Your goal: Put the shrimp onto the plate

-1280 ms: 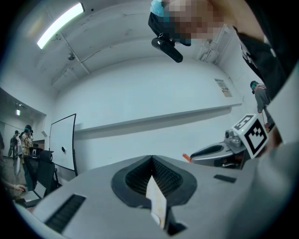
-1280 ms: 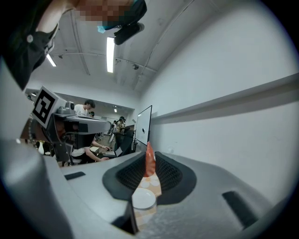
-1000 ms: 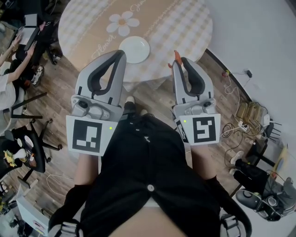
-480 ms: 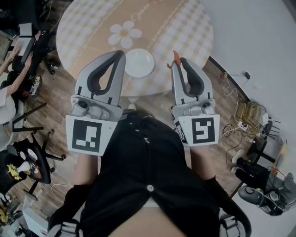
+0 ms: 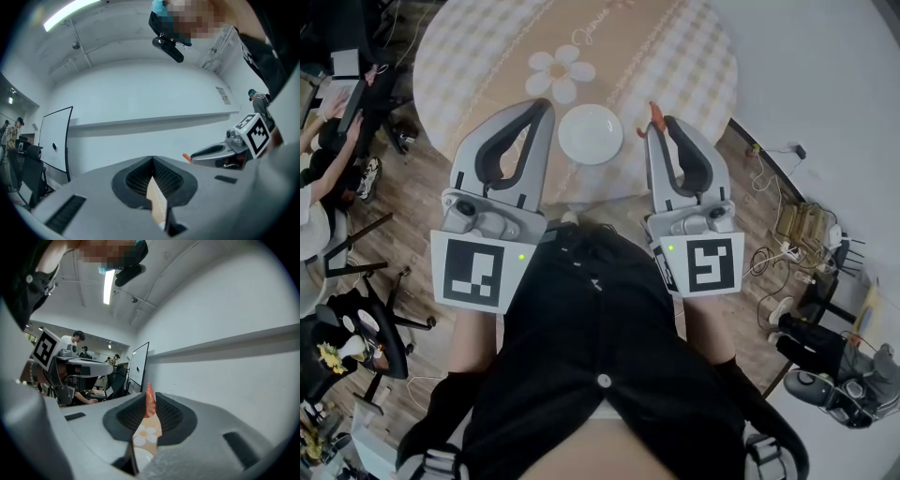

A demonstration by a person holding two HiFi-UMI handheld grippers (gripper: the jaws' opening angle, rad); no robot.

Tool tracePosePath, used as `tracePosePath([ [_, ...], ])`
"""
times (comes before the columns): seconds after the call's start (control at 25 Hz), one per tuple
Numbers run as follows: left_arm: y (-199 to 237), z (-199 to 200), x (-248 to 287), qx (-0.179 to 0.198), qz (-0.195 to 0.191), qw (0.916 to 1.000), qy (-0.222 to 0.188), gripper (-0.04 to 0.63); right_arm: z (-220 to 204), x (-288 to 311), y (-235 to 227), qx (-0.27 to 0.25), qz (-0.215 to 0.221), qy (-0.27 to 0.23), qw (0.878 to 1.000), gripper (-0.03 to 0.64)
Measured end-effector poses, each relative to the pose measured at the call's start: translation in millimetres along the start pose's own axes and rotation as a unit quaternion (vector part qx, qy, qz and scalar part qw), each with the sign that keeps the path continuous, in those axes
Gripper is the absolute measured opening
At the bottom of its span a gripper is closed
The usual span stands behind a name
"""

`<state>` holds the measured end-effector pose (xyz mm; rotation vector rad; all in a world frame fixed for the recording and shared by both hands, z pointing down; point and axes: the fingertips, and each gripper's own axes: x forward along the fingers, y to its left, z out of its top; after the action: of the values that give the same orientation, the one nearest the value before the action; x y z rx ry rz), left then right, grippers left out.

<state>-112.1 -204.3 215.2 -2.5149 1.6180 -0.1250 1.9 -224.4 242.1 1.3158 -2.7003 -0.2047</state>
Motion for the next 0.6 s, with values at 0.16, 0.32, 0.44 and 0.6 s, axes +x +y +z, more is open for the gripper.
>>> tracePosePath([
  [0.16,4,-3,-2,-0.004,0.001,1.0000,0.002,0.003,-2,5,6,-0.004,0.007,0.006,1.000,0.051],
  [0.32,7,-4,-4,-0.004,0.006,1.0000,0.003,0.003,-1,9,10,-0.007,0.014,0.005,1.000,0.051],
  [0.44,7,-3,-2,-0.004,0.013,0.9999,0.002,0.003,-1,10,8,-0.010,0.020,0.005,1.000,0.052],
  [0.6,7,-1,3,-0.005,0.025,0.9997,0.000,0.003,0,13,1,-0.014,0.031,0.002,0.999,0.052],
])
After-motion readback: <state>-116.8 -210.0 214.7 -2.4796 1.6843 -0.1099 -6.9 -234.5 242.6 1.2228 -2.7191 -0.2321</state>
